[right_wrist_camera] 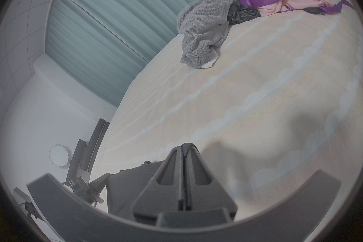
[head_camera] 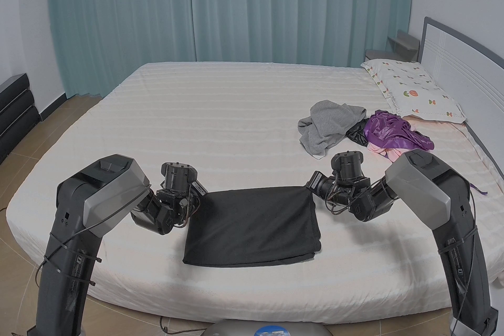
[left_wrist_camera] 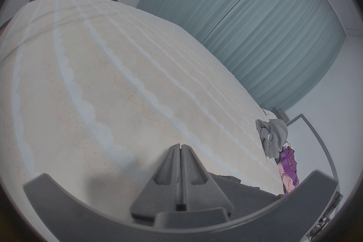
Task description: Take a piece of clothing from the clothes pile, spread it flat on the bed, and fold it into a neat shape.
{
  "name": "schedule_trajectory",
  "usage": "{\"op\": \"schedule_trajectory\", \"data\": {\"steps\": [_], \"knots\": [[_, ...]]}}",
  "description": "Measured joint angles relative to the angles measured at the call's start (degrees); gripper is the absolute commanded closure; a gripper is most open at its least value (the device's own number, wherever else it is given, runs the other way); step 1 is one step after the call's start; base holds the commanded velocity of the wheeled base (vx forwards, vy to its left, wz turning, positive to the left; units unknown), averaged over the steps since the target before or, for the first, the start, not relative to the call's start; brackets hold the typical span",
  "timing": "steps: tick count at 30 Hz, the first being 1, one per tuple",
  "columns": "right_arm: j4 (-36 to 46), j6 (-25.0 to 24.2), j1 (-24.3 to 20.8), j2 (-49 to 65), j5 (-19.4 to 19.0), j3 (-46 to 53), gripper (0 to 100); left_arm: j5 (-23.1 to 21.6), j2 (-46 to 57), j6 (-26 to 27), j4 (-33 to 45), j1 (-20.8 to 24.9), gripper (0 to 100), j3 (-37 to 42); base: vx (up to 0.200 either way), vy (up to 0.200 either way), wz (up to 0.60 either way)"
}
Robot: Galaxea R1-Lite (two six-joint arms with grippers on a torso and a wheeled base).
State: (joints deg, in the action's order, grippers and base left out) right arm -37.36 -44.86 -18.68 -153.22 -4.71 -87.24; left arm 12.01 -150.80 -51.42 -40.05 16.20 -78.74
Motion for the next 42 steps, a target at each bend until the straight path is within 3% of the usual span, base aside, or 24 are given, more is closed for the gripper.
{"op": "schedule_trajectory", "data": {"steps": [1,5,6,15,30,39,40,42], "knots": [[0.0,0.0,0.0,0.0,0.0,0.0,0,0.0,0.0,0.0,0.0,0.0,100,0.0,0.0,0.0,0.0],[0.1,0.1,-0.1,-0.2,0.0,0.0,0,0.0,0.0,0.0,0.0,0.0,100,0.0,0.0,0.0,0.0],[0.0,0.1,-0.1,-0.2,0.0,0.1,0,0.0,0.0,0.0,0.0,0.0,0,0.0,0.0,0.0,0.0],[-0.7,0.0,0.1,2.0,-0.2,4.9,0,0.0,0.0,-0.8,0.0,0.0,0,0.1,0.0,0.0,0.0],[-10.7,3.3,-2.0,15.0,-4.5,40.0,0,-1.4,2.4,-6.2,-3.4,-0.9,0,4.0,0.0,0.0,0.0],[-12.4,4.0,-4.2,18.0,-5.1,44.5,0,-1.8,3.9,-6.7,-6.0,-1.5,0,7.5,0.0,0.0,0.0],[-12.2,4.1,-4.4,18.0,-5.1,44.5,100,-1.8,4.0,-6.7,-6.0,-1.5,0,7.6,0.0,0.0,0.0],[-11.9,4.6,-4.6,18.1,-5.1,44.4,100,-1.8,4.1,-6.8,-6.0,-1.5,0,7.7,0.0,0.0,0.0]]}}
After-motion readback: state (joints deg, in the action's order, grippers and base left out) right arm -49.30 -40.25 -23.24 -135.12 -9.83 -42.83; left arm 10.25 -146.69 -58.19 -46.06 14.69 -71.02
